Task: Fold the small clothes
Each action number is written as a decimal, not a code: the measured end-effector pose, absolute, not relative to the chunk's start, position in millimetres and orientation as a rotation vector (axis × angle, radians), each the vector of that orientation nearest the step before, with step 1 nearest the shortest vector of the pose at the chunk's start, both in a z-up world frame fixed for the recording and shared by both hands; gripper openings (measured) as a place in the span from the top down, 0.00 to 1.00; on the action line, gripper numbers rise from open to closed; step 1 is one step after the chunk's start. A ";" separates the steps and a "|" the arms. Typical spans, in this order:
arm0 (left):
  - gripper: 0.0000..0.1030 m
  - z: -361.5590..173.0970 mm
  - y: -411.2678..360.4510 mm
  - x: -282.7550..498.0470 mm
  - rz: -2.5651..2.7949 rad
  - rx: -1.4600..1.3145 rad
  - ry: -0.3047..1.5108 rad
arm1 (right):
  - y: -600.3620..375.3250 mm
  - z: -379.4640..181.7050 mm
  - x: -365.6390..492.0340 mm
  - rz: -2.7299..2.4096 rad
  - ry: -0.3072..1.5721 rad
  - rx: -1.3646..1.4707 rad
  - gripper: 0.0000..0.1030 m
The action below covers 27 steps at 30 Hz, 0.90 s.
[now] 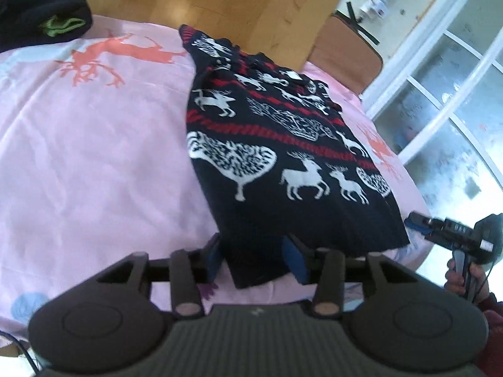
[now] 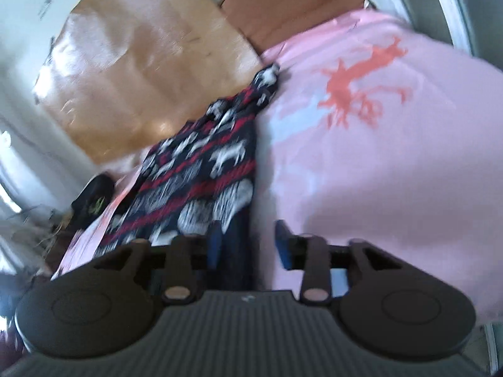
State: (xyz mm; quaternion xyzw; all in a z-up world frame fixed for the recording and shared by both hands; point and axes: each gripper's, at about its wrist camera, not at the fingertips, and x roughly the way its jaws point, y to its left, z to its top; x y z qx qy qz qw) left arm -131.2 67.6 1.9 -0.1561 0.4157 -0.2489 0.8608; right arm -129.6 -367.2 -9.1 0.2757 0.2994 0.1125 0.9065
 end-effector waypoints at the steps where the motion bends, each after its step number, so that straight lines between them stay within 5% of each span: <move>1: 0.62 1.7 66.0 -131.6 -0.522 -0.325 0.874 | -362.9 -11.8 -136.3 0.230 0.631 0.555 0.58; 4: 0.93 -1.7 63.7 -129.1 -0.518 -0.325 0.902 | -347.9 -17.4 -149.8 0.245 0.611 0.510 0.64; 5: 0.93 -2.7 64.8 -128.8 -0.518 -0.336 0.905 | -342.8 -19.8 -148.5 0.268 0.635 0.507 0.91; 6: 0.94 -2.0 66.4 -128.4 -0.522 -0.346 0.905 | -337.1 -22.0 -146.2 0.269 0.648 0.500 0.93; 15: 0.94 35.2 113.8 -93.1 -0.547 -0.670 0.753 | -374.8 32.0 -113.6 0.259 0.469 0.628 0.94; 22: 0.87 68.2 98.8 14.1 -0.423 -0.645 0.653 | -371.9 63.5 9.8 0.158 0.373 0.556 0.94; 23: 0.73 64.8 96.6 34.0 -0.346 -0.631 0.648 | -367.2 64.1 30.1 0.107 0.353 0.549 0.94; 25: 0.64 56.6 92.9 55.2 -0.186 -0.580 0.691 | -356.4 62.7 62.1 0.006 0.318 0.482 0.85; 27: 0.58 46.0 95.0 52.3 -0.208 -0.576 0.706 | -354.7 58.8 70.3 -0.042 0.360 0.459 0.52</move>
